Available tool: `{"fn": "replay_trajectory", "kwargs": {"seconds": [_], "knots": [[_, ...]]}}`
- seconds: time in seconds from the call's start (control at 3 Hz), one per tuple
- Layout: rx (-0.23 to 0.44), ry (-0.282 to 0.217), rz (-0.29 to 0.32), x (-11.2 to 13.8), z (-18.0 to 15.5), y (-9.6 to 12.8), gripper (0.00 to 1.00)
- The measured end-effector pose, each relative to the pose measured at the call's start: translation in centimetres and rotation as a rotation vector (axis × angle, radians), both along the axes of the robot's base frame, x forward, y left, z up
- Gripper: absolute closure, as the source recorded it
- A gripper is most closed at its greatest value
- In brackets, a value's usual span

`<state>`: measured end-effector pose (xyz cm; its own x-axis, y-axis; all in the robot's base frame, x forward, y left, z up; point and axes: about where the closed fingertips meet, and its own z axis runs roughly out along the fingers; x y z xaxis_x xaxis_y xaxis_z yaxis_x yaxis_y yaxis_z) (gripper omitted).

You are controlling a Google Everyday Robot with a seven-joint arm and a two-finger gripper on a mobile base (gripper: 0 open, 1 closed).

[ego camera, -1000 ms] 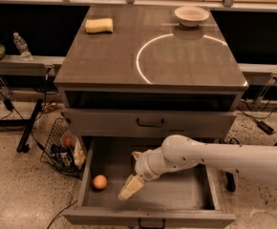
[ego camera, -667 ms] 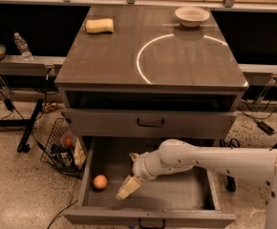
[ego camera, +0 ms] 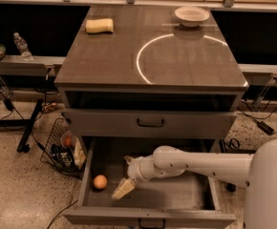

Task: Pick orange from middle drawer and place on counter

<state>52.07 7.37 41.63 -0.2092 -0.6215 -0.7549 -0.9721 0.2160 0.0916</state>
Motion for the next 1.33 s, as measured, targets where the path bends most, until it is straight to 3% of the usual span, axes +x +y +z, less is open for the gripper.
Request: {"fn": "replay_trajectory", "kwargs": {"seconds": [0.67,1.0,1.33], "knots": [[0.088,-0.041,0.076,1.1,-3.6,5.8,0.00],[0.115,-0.047,0.112,0.8,-4.9,7.6,0.06],[0.133,-0.041,0.116,0.3,-5.8,8.1,0.18]]}}
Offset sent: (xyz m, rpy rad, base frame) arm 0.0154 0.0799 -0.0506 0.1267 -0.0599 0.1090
